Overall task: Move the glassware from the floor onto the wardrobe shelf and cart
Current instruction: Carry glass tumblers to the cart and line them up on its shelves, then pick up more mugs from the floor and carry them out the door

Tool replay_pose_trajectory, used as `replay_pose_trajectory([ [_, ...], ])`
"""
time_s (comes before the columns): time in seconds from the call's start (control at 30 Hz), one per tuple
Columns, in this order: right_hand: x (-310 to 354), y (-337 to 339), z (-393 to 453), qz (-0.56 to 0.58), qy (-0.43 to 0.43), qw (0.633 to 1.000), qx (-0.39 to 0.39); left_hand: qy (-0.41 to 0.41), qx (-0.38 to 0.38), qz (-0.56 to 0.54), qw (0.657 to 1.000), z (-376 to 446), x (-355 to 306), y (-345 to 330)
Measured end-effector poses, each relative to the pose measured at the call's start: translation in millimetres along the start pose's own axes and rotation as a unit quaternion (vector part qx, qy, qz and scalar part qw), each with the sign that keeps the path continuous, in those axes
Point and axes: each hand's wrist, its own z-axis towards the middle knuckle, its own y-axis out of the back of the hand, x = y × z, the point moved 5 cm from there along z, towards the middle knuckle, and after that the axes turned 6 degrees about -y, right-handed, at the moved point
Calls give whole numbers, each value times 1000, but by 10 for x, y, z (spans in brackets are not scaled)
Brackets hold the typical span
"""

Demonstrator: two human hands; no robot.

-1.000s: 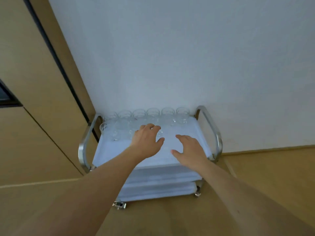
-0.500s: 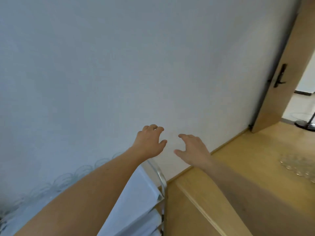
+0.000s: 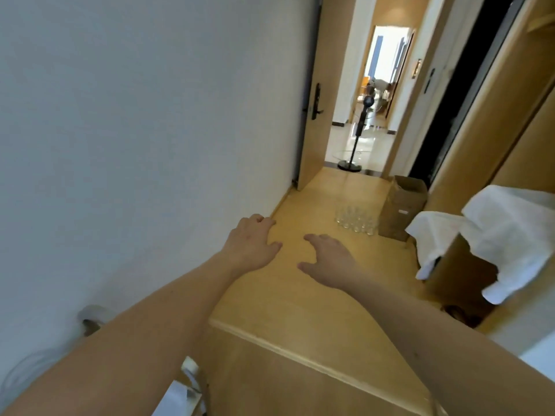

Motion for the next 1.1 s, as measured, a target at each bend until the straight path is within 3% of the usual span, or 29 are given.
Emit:
replay_pose_trajectory([
  [0.33,-1424,369,1125,30,-106,993,-40,-85,72,14,994,1731,-739,-761],
  [0.47,-2075,562,1652,53,-141,988,-34,-95,138,39,985,2526,-1014,-1098],
  [0.63,-2801,814,2363,71,-171,982,-47,-106,125,37,986,3482,-1278,-1319],
  [0.77,-3078,763,2856,85,-187,978,-34,-115,162,56,978,4021,-1320,-1538],
  [1.1,-3414,735,4189,97,-229,968,-30,-129,172,12,977,5648,-1130,-1999],
])
